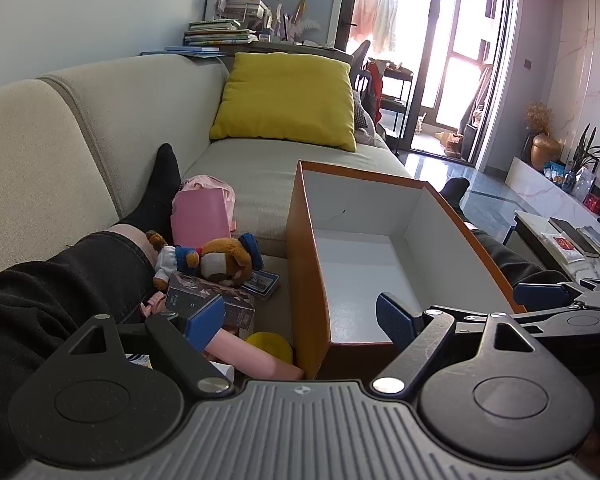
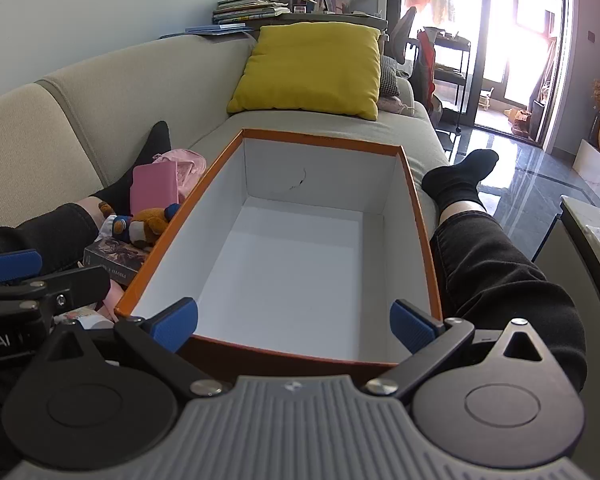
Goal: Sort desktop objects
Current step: 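Move both tools toward the pile of items beside the white box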
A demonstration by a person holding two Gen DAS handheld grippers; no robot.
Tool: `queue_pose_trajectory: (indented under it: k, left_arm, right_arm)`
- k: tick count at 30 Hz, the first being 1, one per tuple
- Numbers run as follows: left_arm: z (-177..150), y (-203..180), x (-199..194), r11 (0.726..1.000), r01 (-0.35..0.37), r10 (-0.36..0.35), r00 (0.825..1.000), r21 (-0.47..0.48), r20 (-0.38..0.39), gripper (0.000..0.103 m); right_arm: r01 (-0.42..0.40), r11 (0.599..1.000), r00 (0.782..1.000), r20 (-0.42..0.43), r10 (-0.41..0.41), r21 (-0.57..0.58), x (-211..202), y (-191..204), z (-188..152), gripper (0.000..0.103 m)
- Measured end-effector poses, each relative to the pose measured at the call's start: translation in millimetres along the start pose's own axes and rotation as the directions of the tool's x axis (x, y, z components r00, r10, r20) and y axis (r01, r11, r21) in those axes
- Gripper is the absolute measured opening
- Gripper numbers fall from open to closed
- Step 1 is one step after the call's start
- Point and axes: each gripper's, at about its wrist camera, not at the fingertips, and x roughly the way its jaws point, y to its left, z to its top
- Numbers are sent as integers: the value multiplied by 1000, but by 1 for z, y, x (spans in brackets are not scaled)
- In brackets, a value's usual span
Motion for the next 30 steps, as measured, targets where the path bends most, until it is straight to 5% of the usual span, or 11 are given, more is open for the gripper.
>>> queue_pose_trajectory:
  k: [16,23,30]
  left_arm:
    - [0,8,0,1000,-7,6,1000,-21,-15,96]
    - [0,34,-3,996,-68,65,996,-53,-54,80]
    - [11,59,1,992,-119,116,990,-40,-81,59]
  right_arm:
    - [-41,999,999,1,41,-23,0,5,0,102]
    - [-141,988,989,27,143,-58,4,13,15,100]
    - [-240,949,969,12,247,-207,19,39,47,68]
